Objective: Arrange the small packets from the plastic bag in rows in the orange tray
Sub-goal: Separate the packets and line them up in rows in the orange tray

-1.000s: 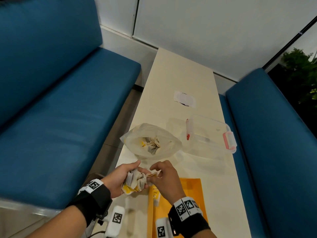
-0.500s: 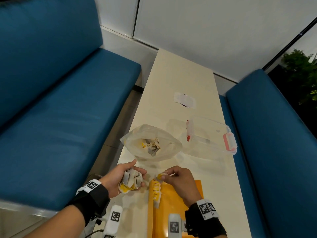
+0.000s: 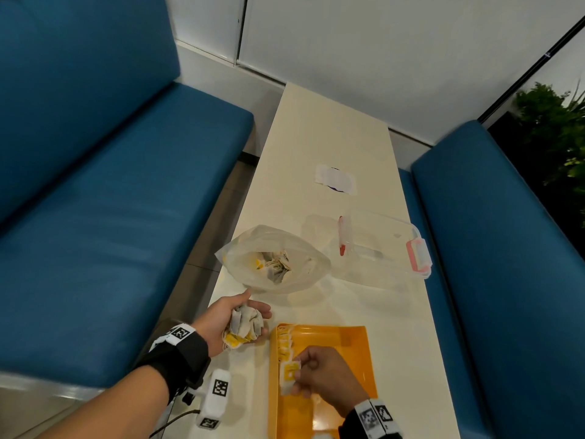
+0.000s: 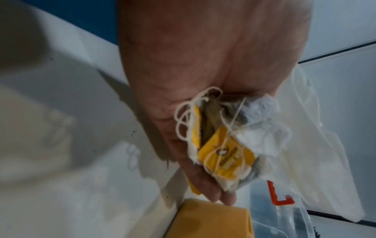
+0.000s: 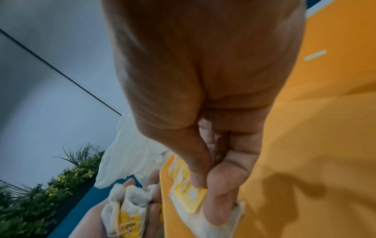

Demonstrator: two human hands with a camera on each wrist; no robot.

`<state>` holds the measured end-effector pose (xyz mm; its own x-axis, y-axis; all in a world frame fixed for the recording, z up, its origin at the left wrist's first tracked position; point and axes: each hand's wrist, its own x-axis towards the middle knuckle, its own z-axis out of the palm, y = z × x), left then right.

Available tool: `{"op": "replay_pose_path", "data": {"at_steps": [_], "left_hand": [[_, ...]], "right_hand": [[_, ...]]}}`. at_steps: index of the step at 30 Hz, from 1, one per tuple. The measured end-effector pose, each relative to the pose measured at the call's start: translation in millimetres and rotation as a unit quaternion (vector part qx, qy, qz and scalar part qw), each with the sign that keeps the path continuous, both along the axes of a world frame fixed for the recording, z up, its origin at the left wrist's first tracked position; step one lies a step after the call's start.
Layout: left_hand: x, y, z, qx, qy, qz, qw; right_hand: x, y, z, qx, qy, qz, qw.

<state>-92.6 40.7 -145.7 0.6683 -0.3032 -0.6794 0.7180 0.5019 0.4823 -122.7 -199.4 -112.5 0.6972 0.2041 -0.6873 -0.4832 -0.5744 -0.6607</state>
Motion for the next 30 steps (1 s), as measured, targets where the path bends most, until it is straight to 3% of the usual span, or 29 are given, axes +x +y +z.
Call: {"op": "replay_pose_path", "data": {"at_steps": [21,30], "left_hand": [[-4,-11,-14,0.009,0.006,-0.060,0.998],[-5,-12,-13,0.008,0.008,-0.060,0.998]], "right_hand": [[-5,24,-30,-0.089,0.012,-0.120,0.989],[-3,29,-32,-0.102,-0.002,-0.113,0.988]]}}
